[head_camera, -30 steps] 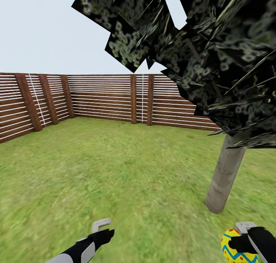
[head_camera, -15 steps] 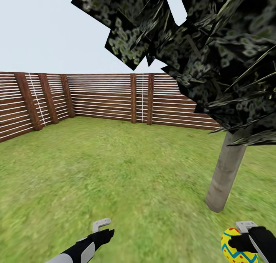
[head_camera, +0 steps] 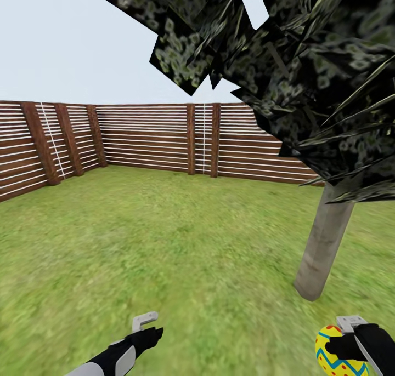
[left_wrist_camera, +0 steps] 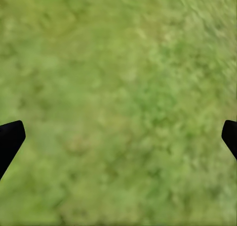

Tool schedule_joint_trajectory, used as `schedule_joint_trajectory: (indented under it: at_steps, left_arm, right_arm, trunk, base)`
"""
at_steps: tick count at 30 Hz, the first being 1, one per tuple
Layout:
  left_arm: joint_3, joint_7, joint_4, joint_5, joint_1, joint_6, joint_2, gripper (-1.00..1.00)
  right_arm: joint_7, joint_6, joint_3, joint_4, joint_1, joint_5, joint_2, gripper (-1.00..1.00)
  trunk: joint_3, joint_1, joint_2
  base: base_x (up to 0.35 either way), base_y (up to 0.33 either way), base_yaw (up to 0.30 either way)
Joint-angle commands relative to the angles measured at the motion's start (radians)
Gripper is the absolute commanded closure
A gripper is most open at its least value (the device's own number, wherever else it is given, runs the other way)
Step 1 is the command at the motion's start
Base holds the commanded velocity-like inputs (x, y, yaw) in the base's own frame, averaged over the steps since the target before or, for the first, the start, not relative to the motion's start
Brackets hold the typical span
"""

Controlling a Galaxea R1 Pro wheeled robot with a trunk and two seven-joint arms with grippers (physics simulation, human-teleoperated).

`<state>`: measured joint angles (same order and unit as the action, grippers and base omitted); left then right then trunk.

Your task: Take the three Easter eggs out of the wicker basket on the lawn in the garden, then place them on the lawn next to a single tree (choose any tree) so that all three eggs are next to the same tree and none are left in the basket.

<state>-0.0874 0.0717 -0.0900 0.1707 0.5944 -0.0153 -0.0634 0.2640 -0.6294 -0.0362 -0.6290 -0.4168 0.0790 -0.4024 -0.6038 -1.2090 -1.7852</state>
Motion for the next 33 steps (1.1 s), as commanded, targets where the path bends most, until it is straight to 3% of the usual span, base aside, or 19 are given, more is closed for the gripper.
schedule_joint_trajectory:
  at_steps: [1,33]
  left_arm:
    - [-0.008,0.005,0.001,0.004,0.001,-0.002,0.0,-1.0]
    - [-0.008,0.005,-0.001,0.004,0.001,-0.002,-0.001,-1.0]
  right_arm:
    - [0.008,-0.004,-0.004,-0.001,0.0,0.008,0.0,1.0]
    - [0.004,-0.004,0.003,0.001,0.0,0.01,0.01,1.0]
  trunk:
    - [-0.004,-0.004,-0.008]
    - [-0.105,-0.127,-0.232]
  base:
    - [0.0,0.0,0.0]
    - [0.0,0.0,0.0]
